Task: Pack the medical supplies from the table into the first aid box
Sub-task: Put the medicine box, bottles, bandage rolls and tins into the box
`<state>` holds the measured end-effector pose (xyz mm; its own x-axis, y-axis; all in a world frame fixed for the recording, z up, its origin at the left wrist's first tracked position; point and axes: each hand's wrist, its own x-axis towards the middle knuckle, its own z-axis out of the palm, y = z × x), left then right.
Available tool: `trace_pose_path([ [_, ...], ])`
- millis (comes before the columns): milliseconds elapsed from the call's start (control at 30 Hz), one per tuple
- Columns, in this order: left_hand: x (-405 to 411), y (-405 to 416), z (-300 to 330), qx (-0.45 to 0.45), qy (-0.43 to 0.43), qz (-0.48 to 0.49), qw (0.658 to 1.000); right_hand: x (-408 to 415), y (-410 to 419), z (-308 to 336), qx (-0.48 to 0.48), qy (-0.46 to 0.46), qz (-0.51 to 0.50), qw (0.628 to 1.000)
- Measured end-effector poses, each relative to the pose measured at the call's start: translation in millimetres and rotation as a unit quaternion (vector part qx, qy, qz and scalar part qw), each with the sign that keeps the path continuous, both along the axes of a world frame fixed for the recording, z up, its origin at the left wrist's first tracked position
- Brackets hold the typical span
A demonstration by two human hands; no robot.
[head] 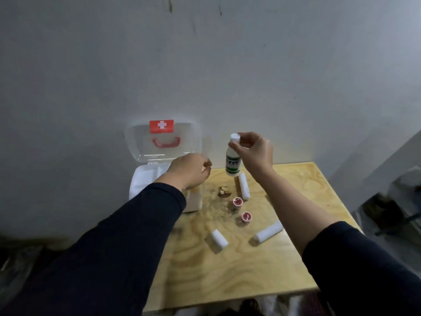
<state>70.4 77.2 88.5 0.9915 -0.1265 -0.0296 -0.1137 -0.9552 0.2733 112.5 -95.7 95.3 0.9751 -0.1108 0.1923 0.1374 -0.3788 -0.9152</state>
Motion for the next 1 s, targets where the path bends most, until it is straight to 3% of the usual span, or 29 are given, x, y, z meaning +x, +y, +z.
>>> trace_pose_path([
  [133,-29.5,52.5,-14.9,-0.026,0.004,0.054,0.998,-23.2,48.1,-3.2,0.040,0.017,0.024,0.999],
  [267,-50.2,88.0,-49.6,0.001,0.084,0.085,0.993,-37.2,81.9,-20.5,0.063,0.048,0.031,0.996],
  [367,-59.7,97.7,-73.7,-0.004,0.113,0.096,0.989,-42.7,98.7,-39.1,0.015,0.059,0.035,0.998],
  [633,-66.8,104.0,-98.5,0.006,0.072,0.059,0.996,-39.3,118.9,-77.1,-0.129,0.077,0.015,0.989],
  [1000,-67.8,102.4,-96.0,0.052,0.070,0.049,0.995,-38.2,114.5,-83.6,-0.136,0.091,0.034,0.986],
])
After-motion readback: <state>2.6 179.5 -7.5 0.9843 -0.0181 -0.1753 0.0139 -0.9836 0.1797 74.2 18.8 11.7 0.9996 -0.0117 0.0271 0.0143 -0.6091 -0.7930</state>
